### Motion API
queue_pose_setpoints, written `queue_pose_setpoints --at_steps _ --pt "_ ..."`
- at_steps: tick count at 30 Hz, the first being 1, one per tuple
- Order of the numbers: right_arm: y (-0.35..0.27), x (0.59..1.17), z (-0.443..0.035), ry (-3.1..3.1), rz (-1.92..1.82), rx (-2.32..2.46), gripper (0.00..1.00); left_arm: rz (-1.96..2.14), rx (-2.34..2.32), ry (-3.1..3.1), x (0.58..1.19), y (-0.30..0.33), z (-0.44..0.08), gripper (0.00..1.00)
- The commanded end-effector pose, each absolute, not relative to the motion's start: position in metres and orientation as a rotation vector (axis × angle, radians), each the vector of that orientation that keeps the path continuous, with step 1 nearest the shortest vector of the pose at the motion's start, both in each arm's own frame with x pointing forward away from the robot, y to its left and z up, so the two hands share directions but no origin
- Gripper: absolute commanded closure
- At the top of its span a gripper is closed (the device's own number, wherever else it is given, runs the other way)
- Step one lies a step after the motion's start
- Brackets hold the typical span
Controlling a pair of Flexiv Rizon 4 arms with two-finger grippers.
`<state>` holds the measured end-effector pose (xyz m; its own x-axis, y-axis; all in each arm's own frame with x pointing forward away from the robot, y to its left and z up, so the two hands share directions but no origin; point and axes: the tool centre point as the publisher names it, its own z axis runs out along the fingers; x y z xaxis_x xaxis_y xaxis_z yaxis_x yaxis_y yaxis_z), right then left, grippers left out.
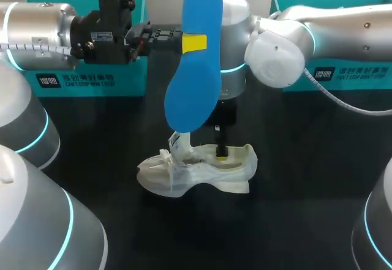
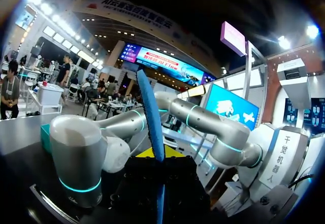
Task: Take the shoe out of the shoebox, open the shoe tongue, remove and reinsert the insole, then place the shoe into the shoebox
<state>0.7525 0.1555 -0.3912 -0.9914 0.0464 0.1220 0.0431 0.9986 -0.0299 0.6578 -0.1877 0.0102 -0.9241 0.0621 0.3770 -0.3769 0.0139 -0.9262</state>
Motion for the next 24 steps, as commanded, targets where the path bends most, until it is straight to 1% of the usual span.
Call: queue_pose_setpoints --at_steps 1,2,13,24 --pt "0.161 0.754 -0.397 -3.014 0.058 -0.073 0.68 1.980 0.322 -1.986 0.658 -0.188 0.010 1.00" --pt "0.161 0.754 -0.398 -3.016 0.053 -0.077 1.00 1.980 0.322 -1.986 0.658 -0.188 0.010 1.00" --pt "0.160 0.740 -0.388 -3.035 0.038 -0.078 1.00 1.980 0.322 -1.986 0.658 -0.188 0.010 1.00" --pt "0.158 0.722 -0.359 -3.058 0.001 -0.148 1.00 1.980 0.322 -1.986 0.658 -0.188 0.010 1.00"
